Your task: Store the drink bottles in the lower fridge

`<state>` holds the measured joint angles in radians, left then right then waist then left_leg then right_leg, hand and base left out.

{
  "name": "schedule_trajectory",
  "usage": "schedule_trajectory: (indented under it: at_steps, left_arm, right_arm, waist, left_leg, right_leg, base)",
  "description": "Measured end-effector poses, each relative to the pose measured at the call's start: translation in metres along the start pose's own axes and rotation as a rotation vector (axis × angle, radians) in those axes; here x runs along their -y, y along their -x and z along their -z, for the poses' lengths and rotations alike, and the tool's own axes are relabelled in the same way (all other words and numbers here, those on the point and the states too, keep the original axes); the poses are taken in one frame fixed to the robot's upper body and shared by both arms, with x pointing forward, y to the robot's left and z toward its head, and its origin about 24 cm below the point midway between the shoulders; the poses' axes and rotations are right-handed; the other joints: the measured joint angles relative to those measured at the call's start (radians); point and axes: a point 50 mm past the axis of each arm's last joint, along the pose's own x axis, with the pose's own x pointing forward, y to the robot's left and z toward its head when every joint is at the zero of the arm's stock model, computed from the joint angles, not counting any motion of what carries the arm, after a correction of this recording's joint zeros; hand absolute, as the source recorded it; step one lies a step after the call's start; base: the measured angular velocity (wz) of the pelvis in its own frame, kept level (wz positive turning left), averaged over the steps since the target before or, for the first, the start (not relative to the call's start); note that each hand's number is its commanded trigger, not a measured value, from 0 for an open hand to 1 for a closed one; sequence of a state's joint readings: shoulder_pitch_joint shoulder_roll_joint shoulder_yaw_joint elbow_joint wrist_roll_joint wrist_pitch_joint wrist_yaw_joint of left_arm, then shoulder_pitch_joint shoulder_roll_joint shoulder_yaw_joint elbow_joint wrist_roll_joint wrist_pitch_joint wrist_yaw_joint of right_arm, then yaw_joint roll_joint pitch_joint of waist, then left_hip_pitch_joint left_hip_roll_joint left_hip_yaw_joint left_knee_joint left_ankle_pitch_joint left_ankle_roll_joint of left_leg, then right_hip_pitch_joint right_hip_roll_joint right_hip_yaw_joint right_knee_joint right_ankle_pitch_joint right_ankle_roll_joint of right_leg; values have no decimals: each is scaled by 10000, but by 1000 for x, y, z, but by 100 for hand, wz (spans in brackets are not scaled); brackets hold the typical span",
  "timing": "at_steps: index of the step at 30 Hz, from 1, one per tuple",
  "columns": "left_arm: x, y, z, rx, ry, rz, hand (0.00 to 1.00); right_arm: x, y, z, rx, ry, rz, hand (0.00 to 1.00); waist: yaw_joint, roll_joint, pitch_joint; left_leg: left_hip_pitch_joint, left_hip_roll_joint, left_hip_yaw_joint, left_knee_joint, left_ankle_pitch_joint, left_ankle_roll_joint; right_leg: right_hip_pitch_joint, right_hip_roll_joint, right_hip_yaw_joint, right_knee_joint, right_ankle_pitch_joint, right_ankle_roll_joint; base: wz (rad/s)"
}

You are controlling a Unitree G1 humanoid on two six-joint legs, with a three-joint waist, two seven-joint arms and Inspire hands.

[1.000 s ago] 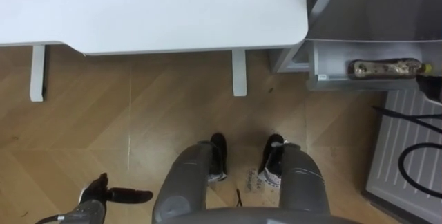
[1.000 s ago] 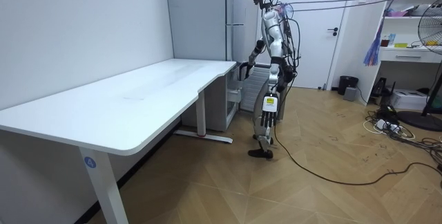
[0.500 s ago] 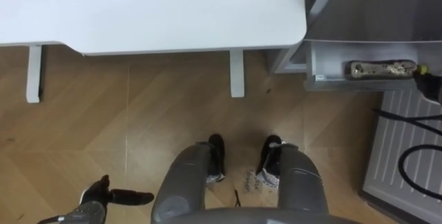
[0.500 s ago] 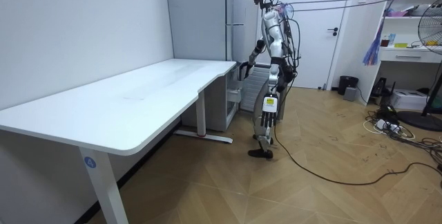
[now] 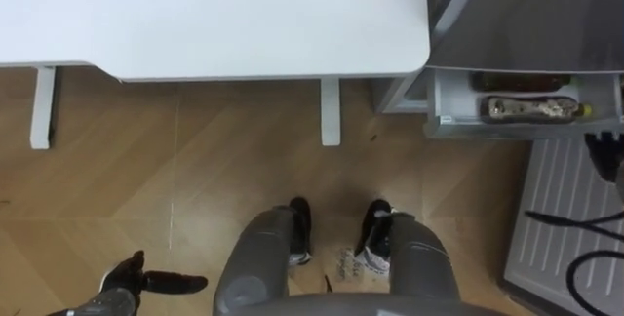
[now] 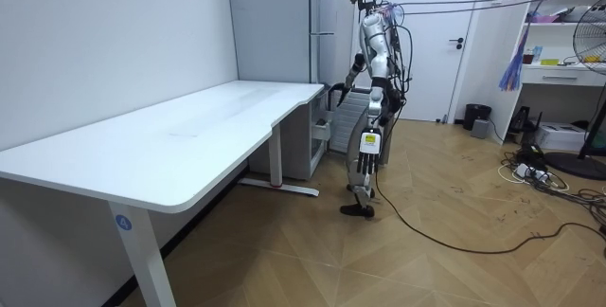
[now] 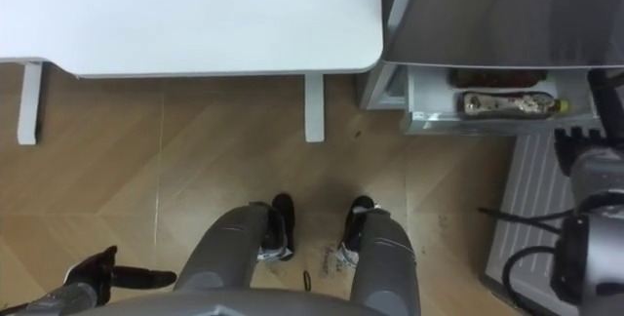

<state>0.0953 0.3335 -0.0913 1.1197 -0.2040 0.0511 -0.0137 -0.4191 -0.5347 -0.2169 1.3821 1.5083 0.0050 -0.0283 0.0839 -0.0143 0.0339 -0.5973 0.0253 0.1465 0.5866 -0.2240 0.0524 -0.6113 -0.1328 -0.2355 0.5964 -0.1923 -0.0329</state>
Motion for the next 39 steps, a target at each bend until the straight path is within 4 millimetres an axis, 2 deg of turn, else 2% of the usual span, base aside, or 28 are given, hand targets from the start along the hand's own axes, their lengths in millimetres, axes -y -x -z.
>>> schedule_trajectory:
  at_steps: [6, 11, 13, 15, 19, 22, 25, 29, 34, 36, 37, 38, 39]
  left_arm:
    - [0, 0, 0, 86, -6, -6, 0]
    - [4, 0, 4, -82, -102, 88, 0]
    - [5, 0, 4, -101, -97, 116, 0]
    - [8, 0, 5, -120, -114, 198, 0]
    - [10, -1, 3, -70, 26, 236, 0]
    - [13, -1, 3, -61, 6, 322, 0]
    - [15, -1, 4, -115, 50, 368, 0]
    - [18, -1, 4, -158, 110, 431, 0]
    - [13, 0, 8, -267, 939, 318, 0]
    - [10, 1, 16, -415, 1365, 201, 0]
    - [8, 2, 19, -461, 1523, 138, 0]
    - [5, 3, 23, -517, 1780, -18, 0]
    - [3, 3, 25, -560, 1888, -96, 0]
  right_arm:
    - [33, 3, 6, -193, 636, 520, 0]
    - [64, 9, 36, -966, 687, 1020, 0]
    - [68, 10, 44, -1184, 705, 1004, 0]
    - [69, 11, 48, -1343, 902, 943, 0]
    - [69, 12, 58, -1627, 1141, 801, 0]
    - [74, 14, 67, -1866, 1104, 875, 0]
    - [80, 18, 78, -2137, 1032, 1012, 0]
    - [91, 22, 88, -2508, 936, 967, 0]
    - [124, 34, 88, -3077, 1478, 1302, 0]
    - [148, 43, 85, -3317, 1664, 1602, 0]
    - [154, 46, 84, -3375, 1655, 1649, 0]
    - [163, 50, 82, -3483, 1730, 1718, 0]
    - [166, 52, 82, -3549, 1784, 1744, 0]
  waist:
    - [25, -7, -5]
    - [-9, 137, -82]
    - [6, 205, -90]
    - [-5, 372, -94]
    - [-12, 473, -98]
    - [-18, 482, -91]
    - [-18, 395, -65]
    - [-154, 332, -92]
    - [-232, 266, -145]
    - [-246, 219, -177]
    - [-248, 193, -184]
    - [-242, 149, -240]
    - [-245, 130, -256]
  left_leg:
    - [11, 53, -15, 5, -51, -39]
    - [236, 126, -187, -16, -116, -123]
    - [244, 169, -185, -21, -122, -134]
    - [273, 170, -185, -22, -130, -124]
    - [355, 163, -183, -98, -130, -132]
    - [511, 162, -191, -239, -111, -156]
    - [1052, 138, -188, -645, -79, -197]
    - [1619, 131, -249, -1083, -21, -240]
    - [2468, 116, -452, -1778, 21, -315]
    - [3073, 57, -450, -2158, 34, -354]
    - [3224, 34, -451, -2285, 45, -366]
    - [3493, 5, -453, -2506, 60, -383]
    - [3610, -1, -456, -2566, 62, -386]
  right_leg:
    - [44, 91, 18, -90, 11, -14]
    - [438, 237, -124, -354, 12, -24]
    - [475, 286, -129, -428, 20, -24]
    - [516, 284, -131, -438, 30, -40]
    - [575, 281, -133, -454, 20, -48]
    - [733, 286, -184, -581, 24, -55]
    - [1203, 295, -164, -845, 16, -26]
    - [1849, 308, -314, -1331, 20, 9]
    - [2920, 522, -583, -2311, 143, 78]
    - [3456, 579, -651, -2583, 134, 113]
    - [3571, 570, -663, -2644, 122, 133]
    - [3800, 582, -657, -2794, 98, 172]
    - [3937, 596, -660, -2894, 91, 184]
  base:
    - [-2]
    - [3]
    - [0]
    - [0]
    - [0]
    - [0]
    - [0]
    - [9]
    - [11]
    - [0]
    - [0]
    - [0]
    - [0]
